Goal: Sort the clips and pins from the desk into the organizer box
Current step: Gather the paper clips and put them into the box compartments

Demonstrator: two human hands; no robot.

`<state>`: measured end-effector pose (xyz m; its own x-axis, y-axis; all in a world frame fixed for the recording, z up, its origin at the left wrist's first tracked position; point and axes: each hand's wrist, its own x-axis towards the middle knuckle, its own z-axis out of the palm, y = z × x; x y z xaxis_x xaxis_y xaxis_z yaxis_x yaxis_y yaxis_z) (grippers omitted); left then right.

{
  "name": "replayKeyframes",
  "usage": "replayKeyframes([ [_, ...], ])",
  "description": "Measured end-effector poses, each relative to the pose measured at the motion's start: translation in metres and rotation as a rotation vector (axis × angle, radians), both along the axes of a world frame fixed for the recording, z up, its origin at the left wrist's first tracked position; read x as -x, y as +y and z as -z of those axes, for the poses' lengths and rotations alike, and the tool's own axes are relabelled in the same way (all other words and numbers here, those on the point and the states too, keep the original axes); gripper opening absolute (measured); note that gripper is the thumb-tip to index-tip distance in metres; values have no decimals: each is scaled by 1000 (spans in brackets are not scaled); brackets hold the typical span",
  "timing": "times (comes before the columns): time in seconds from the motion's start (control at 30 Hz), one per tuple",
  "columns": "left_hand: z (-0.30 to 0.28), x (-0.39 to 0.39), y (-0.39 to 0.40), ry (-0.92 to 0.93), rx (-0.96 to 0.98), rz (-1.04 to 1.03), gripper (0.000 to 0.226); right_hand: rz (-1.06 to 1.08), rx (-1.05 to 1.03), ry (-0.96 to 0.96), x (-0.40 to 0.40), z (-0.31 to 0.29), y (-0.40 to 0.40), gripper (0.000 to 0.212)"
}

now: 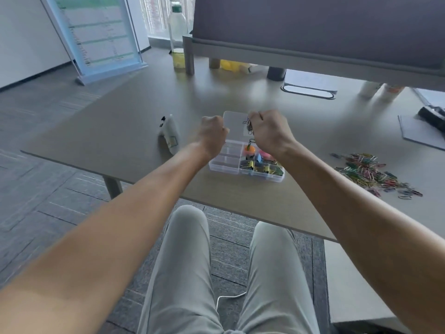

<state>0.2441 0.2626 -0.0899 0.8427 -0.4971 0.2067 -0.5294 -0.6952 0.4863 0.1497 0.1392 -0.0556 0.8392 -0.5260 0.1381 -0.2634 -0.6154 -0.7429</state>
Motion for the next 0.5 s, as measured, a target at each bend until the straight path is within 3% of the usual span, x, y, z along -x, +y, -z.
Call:
replayKeyframes([
  [0.13, 8, -1, -4, -25, -94, 51, 28, 3, 48, 3, -6, -2, 2, 56],
  [0.5, 7, 9, -9, -40, -101, 79, 30, 9, 62, 6, -3, -2, 3, 58],
])
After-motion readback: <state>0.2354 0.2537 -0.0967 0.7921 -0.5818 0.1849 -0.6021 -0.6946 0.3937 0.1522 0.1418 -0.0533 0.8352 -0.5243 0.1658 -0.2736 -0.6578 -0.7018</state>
